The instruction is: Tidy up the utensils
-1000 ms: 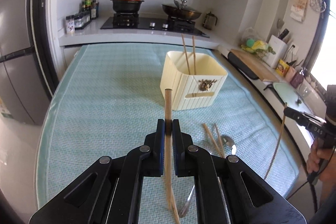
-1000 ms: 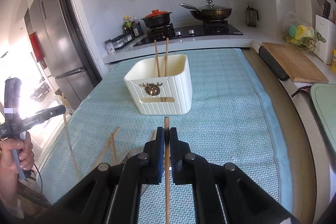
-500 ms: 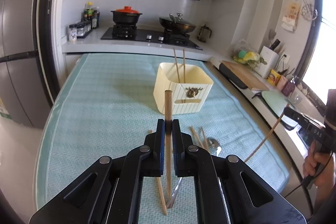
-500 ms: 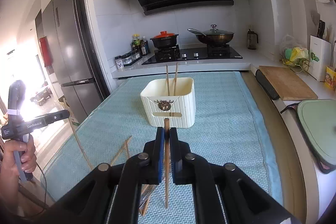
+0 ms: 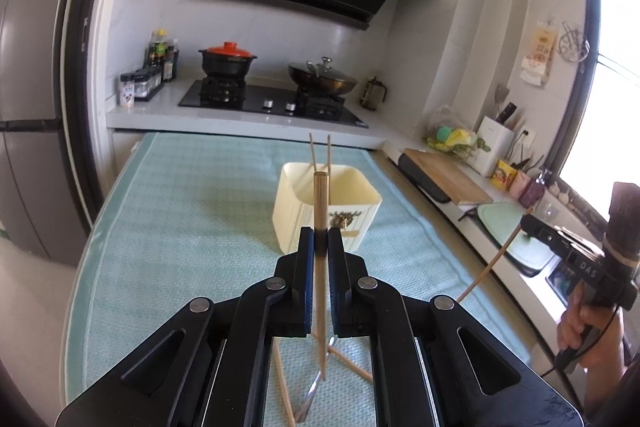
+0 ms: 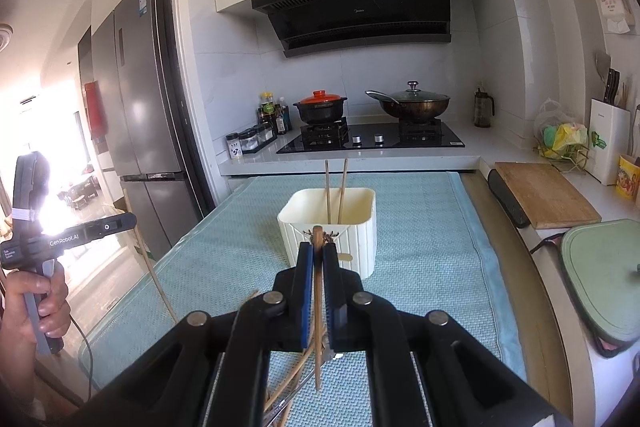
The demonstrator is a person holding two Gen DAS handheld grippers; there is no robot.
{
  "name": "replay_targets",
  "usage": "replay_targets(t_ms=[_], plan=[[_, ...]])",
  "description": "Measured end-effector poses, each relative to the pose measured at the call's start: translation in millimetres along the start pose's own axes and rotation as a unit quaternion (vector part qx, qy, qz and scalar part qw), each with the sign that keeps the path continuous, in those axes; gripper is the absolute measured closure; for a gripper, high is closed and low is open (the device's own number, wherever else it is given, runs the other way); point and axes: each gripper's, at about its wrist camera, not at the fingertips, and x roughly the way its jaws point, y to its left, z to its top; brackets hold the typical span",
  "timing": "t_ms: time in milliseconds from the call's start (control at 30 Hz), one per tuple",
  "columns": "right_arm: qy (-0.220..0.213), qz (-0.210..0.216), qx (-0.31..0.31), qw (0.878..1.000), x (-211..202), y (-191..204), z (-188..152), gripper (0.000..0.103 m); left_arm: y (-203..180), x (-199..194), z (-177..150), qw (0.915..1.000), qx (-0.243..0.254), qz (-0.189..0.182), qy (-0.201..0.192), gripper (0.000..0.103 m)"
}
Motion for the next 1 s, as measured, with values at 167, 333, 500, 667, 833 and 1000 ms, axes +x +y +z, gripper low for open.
replay_targets(t_ms=[167,333,500,667,833,1000], plan=[[-0.016,0.002,-0.017,1.0,8.1,5.4,24.3,0.098,-8.1,10.0,30.7,0.9996,0.013,-0.006,-0.023,0.099],[-0.037,-0.001,-0.029,0.999,26.0,6.8,61.5,0.098,-15.2,26.9,71.7,0.9985,0.02,-0.011,-0.049,0.099],[-0.065,-0.003,-0.033,0.997,49.8,5.6,107.0,0.098,-22.1,54.7,112.9,0.997,0.018,-0.012,-0.075,0.099],[-0.093,-0.012,-0.038,0.995,80.1,4.0,144.4,0.098,-26.6,90.6,136.9,0.9953,0.022,-0.003,-0.094,0.099],[-0.076,-0.014,-0.037,0.996,128.2,-5.8,153.3,0.098,-22.6,141.6,134.8,0.998,0.016,0.005,-0.061,0.099],[-0.004,-0.006,-0.022,1.0,185.3,-20.8,134.8,0.098,-10.7,194.5,118.5,0.9999,0.005,0.015,-0.003,0.099]])
